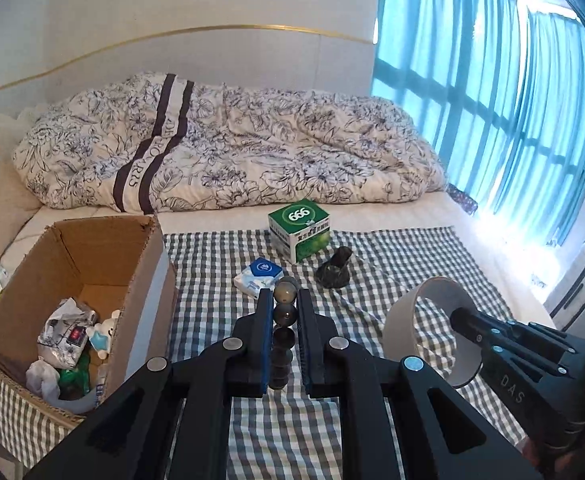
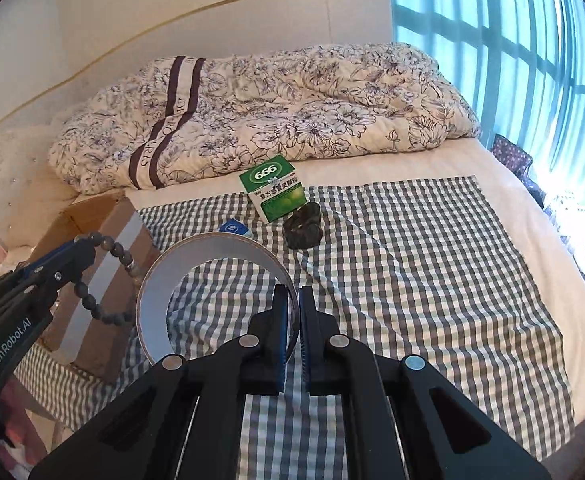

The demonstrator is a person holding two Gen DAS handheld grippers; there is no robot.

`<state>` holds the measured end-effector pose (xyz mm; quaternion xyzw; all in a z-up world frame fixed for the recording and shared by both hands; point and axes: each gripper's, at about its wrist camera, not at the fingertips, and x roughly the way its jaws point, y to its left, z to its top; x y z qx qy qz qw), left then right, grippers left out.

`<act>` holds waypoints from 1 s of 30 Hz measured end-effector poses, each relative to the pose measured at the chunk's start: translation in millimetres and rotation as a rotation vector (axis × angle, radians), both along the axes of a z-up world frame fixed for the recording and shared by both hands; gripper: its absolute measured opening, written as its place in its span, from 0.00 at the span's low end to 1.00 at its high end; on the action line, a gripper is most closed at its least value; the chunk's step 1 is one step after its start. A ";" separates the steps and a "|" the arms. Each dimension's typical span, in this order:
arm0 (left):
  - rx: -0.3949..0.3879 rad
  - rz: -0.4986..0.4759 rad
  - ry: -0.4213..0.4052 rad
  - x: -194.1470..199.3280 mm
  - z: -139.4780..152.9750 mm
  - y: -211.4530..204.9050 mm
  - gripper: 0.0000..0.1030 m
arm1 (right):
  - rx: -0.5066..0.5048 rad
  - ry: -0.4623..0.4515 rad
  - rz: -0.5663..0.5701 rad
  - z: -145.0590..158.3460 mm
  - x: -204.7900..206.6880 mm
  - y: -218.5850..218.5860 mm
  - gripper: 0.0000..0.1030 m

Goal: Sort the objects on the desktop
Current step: 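Lift the bracelet and tape roll and carry both toward the box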

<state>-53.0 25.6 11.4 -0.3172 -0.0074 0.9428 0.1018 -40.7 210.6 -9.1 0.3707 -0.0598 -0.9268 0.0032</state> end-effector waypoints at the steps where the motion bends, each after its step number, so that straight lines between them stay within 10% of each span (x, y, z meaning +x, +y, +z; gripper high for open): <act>1: 0.002 0.002 0.005 1.1 1.5 -1.9 0.10 | 0.002 0.003 0.002 1.3 2.1 -1.7 0.05; 30: 0.029 0.277 0.051 -18.0 37.9 -185.0 0.11 | 0.064 0.046 0.338 32.2 -35.0 -213.6 0.05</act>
